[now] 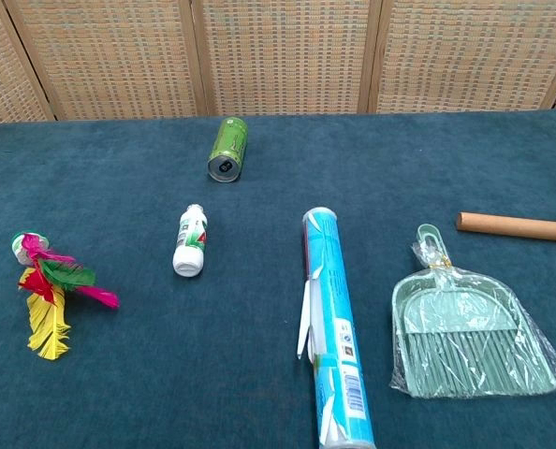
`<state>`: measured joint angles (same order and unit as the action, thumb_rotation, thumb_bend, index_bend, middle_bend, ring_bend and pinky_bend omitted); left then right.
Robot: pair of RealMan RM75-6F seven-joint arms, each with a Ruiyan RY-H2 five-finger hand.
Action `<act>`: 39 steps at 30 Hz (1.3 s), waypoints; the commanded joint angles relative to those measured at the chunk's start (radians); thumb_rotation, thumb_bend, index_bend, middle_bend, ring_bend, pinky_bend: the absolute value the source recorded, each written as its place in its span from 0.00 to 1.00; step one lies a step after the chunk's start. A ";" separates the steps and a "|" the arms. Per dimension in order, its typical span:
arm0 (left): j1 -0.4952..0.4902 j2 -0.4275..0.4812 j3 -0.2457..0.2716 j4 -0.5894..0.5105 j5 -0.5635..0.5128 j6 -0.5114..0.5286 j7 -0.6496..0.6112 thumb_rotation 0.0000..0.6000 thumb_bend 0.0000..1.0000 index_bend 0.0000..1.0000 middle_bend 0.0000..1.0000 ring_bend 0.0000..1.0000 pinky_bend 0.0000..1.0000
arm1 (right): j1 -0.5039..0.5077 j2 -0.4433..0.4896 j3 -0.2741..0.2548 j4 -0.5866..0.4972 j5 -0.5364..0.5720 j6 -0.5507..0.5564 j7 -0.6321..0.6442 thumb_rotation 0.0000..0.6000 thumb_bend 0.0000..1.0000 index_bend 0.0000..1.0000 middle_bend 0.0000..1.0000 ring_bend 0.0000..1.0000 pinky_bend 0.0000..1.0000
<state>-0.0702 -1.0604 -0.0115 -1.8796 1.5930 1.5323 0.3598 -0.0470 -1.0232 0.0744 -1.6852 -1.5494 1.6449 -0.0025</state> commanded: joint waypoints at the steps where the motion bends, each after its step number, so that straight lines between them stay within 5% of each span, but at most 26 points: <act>1: 0.000 0.000 0.000 0.001 0.001 0.000 0.000 1.00 0.05 0.00 0.00 0.00 0.00 | 0.000 0.001 0.000 -0.001 0.001 0.000 -0.001 1.00 0.00 0.00 0.00 0.00 0.00; 10: -0.023 -0.015 -0.004 0.023 -0.009 -0.043 0.007 1.00 0.07 0.01 0.00 0.00 0.00 | -0.004 0.005 0.001 -0.004 0.005 0.003 0.015 1.00 0.00 0.00 0.00 0.00 0.00; 17: -0.213 -0.067 -0.047 0.138 -0.089 -0.356 -0.128 1.00 0.15 0.26 0.00 0.00 0.00 | 0.000 0.008 0.008 0.001 0.025 -0.009 0.031 1.00 0.00 0.00 0.00 0.00 0.00; 21: -0.304 -0.155 -0.069 0.261 -0.062 -0.441 -0.174 1.00 0.19 0.39 0.00 0.00 0.00 | 0.007 0.007 0.014 0.003 0.047 -0.028 0.031 1.00 0.00 0.00 0.00 0.00 0.00; 31: -0.425 -0.304 -0.079 0.412 -0.110 -0.580 -0.124 1.00 0.23 0.41 0.00 0.00 0.00 | 0.023 -0.002 0.022 0.008 0.084 -0.069 0.015 1.00 0.00 0.00 0.00 0.00 0.00; 39: -0.452 -0.312 -0.062 0.379 -0.147 -0.620 -0.088 1.00 0.24 0.42 0.00 0.00 0.00 | 0.028 -0.006 0.021 0.008 0.089 -0.080 0.007 1.00 0.00 0.00 0.00 0.00 0.00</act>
<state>-0.5178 -1.3732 -0.0766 -1.4943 1.4503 0.9163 0.2664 -0.0191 -1.0293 0.0957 -1.6767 -1.4603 1.5646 0.0049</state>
